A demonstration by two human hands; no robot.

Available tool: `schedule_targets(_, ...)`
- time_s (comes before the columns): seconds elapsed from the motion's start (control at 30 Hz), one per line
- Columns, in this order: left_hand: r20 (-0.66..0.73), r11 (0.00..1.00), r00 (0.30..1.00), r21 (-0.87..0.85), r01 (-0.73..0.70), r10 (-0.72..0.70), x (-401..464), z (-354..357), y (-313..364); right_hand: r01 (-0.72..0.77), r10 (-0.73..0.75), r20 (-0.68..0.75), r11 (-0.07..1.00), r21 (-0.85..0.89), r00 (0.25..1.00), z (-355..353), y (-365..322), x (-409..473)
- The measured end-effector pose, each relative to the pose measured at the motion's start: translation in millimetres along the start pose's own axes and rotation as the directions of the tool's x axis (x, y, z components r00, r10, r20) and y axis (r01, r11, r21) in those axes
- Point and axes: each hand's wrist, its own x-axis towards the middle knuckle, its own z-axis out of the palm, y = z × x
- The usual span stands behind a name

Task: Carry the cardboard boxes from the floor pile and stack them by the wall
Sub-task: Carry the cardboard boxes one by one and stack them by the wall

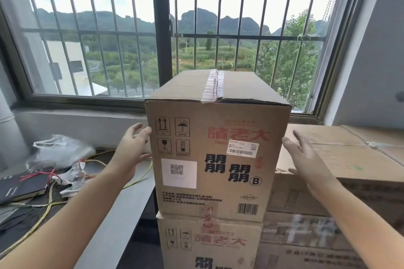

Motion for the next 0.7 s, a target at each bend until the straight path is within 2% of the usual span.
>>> schedule_targets(0.07, 0.023, 0.995, 0.997, 0.065, -0.079, 0.078, -26, -5, -13, 0.089, -0.084, 0.046, 0.991, -0.096, 0.995, -6, 21, -30)
schedule_targets(0.13, 0.117, 0.99, 0.987, 0.082, -0.116, 0.106, -55, -9, -26, 0.127, -0.108, 0.117, 0.977, -0.17, 0.987, -11, 41, -59)
schedule_targets(0.23, 0.256, 0.998, 0.966, 0.049, -0.031, 0.018, -100, -14, -51, 0.085, -0.049, 0.191, 0.979, -0.187, 0.98, -17, 80, -101)
schedule_targets(0.3, 0.288, 0.998, 0.956, 0.055, 0.041, -0.055, -127, -17, -74, 0.026, 0.009, 0.196, 0.984, -0.178, 0.981, -20, 106, -129)
schedule_targets(0.5, 0.332, 0.966, 0.912, 0.179, 0.188, -0.24, -190, -23, -148, -0.269, 0.28, 0.095, 0.956, -0.116, 0.955, -30, 165, -220)
schedule_targets(0.6, 0.402, 0.933, 0.845, 0.216, 0.287, -0.353, -209, -18, -172, -0.4, 0.4, -0.024, 0.915, -0.044, 0.916, -31, 177, -271)
schedule_targets(0.7, 0.496, 0.906, 0.76, 0.275, 0.322, -0.421, -217, -10, -188, -0.506, 0.508, -0.149, 0.861, 0.053, 0.848, -19, 184, -320)
